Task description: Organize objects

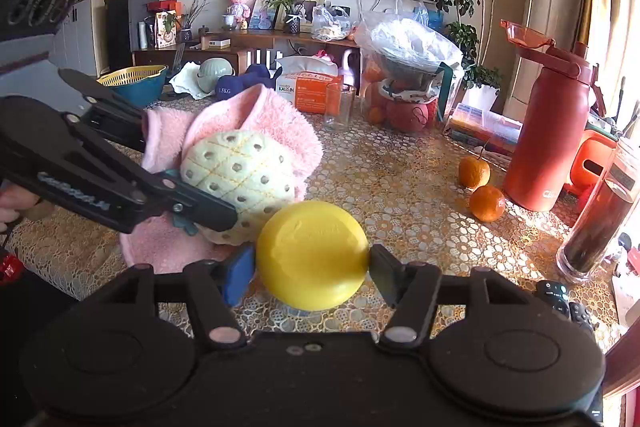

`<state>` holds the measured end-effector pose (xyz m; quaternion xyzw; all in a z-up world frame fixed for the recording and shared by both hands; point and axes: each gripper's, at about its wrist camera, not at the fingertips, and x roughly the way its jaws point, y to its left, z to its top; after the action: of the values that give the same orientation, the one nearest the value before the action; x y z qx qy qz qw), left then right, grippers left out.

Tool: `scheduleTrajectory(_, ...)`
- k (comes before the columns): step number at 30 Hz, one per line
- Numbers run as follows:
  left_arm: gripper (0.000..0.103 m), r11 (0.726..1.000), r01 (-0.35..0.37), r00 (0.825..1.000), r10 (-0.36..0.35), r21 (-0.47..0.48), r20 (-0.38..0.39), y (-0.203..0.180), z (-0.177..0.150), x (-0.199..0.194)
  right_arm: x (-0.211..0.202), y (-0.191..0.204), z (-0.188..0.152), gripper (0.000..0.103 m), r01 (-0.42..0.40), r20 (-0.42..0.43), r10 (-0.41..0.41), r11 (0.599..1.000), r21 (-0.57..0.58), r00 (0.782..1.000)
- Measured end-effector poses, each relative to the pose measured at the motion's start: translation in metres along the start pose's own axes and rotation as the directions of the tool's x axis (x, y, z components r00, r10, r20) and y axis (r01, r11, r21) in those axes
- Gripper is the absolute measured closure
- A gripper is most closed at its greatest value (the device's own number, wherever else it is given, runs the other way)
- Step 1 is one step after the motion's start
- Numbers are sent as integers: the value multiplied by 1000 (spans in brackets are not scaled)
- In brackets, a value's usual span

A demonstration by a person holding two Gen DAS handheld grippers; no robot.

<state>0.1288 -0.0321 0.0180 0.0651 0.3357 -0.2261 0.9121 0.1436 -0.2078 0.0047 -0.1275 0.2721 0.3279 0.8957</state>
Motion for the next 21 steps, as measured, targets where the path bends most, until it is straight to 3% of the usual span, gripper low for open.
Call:
scheduleTrajectory(11,64,998,-62,994,59,-30,-91,21,-19,48,12,-16,9,42,-11,-27,14,993,116,1000)
scheduleTrajectory(21,64,993,-117,992,116,-12,-56,17,-25,26,35,-28,36,41,26,-136,8,969,244,991)
